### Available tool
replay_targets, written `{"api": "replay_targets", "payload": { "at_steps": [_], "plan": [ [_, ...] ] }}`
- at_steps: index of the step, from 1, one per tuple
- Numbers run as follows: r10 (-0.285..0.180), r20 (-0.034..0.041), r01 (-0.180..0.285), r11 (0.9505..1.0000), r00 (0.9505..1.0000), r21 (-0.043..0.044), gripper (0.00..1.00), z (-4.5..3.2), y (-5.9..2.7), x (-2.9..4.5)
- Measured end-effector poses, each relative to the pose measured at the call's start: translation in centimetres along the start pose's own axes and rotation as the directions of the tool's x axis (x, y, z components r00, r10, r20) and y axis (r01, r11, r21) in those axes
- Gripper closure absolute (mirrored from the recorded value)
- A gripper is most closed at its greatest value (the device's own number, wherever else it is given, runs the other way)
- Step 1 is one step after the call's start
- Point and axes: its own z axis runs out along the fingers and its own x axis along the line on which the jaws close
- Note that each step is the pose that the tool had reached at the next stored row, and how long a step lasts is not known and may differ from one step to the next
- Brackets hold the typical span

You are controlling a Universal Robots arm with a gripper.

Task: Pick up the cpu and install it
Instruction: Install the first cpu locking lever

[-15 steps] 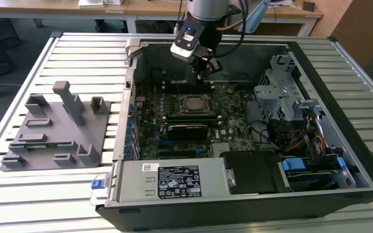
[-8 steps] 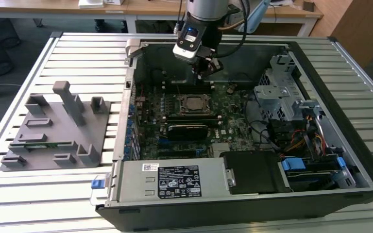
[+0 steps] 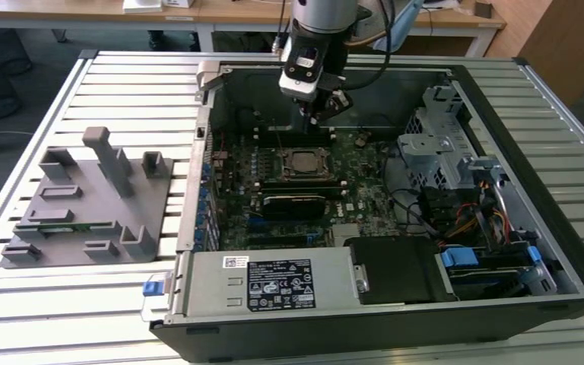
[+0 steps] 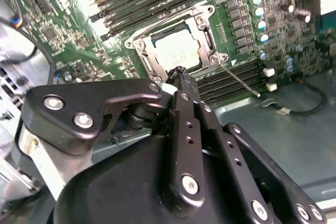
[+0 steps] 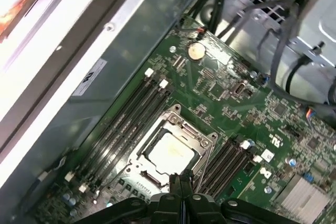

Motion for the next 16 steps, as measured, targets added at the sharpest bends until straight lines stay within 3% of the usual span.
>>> {"api": "replay_targets", "payload": {
  "at_steps": [4,8,12,16],
  "plan": [
    [-0.073,0.0003,0.073,0.9973,0.9973,-0.0006,0.89,0.03,0.00,0.00],
    [-0.144,0.0007,0.144,0.9895,0.9895,-0.0013,0.89,0.07,0.00,0.00],
    [-0.217,0.0011,0.217,0.9762,0.9762,-0.0017,0.89,0.10,0.00,0.00],
    [-0.286,0.0015,0.286,0.9581,0.9581,-0.0021,0.89,0.13,0.00,0.00]
  ]
}}
